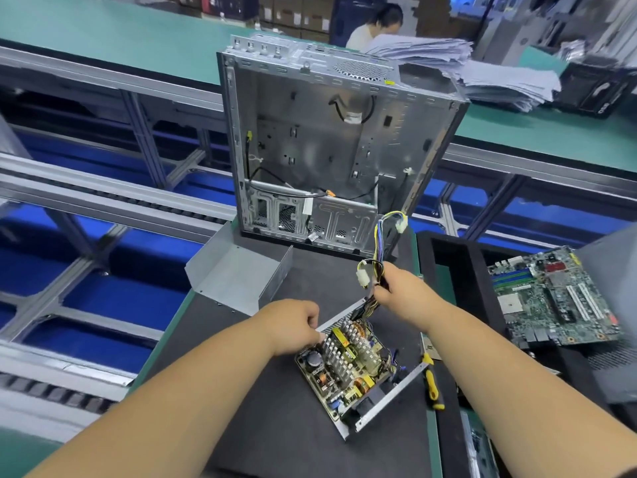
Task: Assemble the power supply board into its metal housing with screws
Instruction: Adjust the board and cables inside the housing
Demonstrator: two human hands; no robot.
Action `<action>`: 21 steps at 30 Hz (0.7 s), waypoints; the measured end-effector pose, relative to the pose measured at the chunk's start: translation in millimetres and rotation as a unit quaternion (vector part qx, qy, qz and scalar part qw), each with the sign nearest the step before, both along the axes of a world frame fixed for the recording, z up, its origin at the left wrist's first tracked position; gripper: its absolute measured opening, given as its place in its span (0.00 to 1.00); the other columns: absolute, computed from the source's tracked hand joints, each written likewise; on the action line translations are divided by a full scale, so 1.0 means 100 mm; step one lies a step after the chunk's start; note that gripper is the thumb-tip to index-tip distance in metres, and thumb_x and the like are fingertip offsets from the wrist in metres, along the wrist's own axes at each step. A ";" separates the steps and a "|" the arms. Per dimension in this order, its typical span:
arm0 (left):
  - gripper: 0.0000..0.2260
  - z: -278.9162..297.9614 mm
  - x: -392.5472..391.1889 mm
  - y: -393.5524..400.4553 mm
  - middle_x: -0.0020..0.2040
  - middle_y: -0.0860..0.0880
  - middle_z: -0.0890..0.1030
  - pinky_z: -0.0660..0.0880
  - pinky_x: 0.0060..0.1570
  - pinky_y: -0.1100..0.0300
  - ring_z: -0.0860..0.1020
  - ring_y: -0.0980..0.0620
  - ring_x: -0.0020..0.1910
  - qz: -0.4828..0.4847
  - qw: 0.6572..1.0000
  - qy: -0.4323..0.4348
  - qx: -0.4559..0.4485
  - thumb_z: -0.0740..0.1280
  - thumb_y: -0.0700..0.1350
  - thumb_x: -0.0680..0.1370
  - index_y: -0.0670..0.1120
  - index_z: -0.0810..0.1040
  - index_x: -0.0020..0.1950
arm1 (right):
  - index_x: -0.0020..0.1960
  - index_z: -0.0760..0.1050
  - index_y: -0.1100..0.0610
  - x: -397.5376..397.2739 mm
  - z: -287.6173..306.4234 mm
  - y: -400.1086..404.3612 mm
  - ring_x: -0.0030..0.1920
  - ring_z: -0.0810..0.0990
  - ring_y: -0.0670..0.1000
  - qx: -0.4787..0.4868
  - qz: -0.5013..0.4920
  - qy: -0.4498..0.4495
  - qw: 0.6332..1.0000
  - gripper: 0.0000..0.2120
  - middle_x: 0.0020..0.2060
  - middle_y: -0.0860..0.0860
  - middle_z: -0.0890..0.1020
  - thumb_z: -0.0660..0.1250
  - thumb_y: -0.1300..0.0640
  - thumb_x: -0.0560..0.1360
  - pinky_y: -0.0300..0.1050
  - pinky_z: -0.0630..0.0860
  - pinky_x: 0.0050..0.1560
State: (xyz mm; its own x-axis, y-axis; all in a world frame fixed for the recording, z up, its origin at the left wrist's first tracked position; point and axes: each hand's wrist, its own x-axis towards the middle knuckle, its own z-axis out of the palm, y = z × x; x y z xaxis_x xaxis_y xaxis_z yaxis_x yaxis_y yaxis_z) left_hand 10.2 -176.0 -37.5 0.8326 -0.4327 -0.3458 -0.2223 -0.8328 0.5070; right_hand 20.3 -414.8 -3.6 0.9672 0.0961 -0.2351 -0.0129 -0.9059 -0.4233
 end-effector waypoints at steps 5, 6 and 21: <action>0.12 -0.02 -0.02 0.01 0.39 0.54 0.78 0.71 0.42 0.57 0.74 0.53 0.40 0.006 1.000 -0.004 -0.010 0.70 0.56 0.74 0.51 0.71 0.40 | 0.43 0.63 0.50 0.05 -0.04 0.01 0.35 0.71 0.52 -0.014 -0.010 -0.016 1.000 0.08 0.36 0.52 0.74 0.60 0.59 0.78 0.48 0.65 0.34; 0.12 -0.03 -0.01 0.02 0.38 0.54 0.77 0.71 0.41 0.57 0.74 0.53 0.38 0.008 1.000 0.000 -0.016 0.70 0.56 0.74 0.51 0.71 0.39 | 0.43 0.64 0.50 0.08 -0.05 0.02 0.36 0.72 0.53 -0.023 -0.001 -0.021 1.000 0.07 0.36 0.52 0.74 0.60 0.59 0.78 0.48 0.64 0.33; 0.13 -0.11 -0.04 0.04 0.31 0.55 0.76 0.71 0.39 0.59 0.73 0.56 0.32 0.067 0.991 0.047 -0.108 0.75 0.54 0.70 0.51 0.74 0.36 | 0.49 0.83 0.50 0.43 -0.15 0.45 0.46 0.82 0.47 0.014 0.096 0.030 0.995 0.07 0.40 0.44 0.83 0.74 0.59 0.73 0.42 0.77 0.50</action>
State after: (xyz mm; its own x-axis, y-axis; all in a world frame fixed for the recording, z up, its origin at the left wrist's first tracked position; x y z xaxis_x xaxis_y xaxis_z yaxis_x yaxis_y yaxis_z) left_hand 5.9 -172.0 -48.4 0.8557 -0.3927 -0.3371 -0.0598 -0.7219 0.6894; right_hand 63.3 -369.5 -18.1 0.9148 0.2850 -0.2863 0.1329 -0.8816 -0.4529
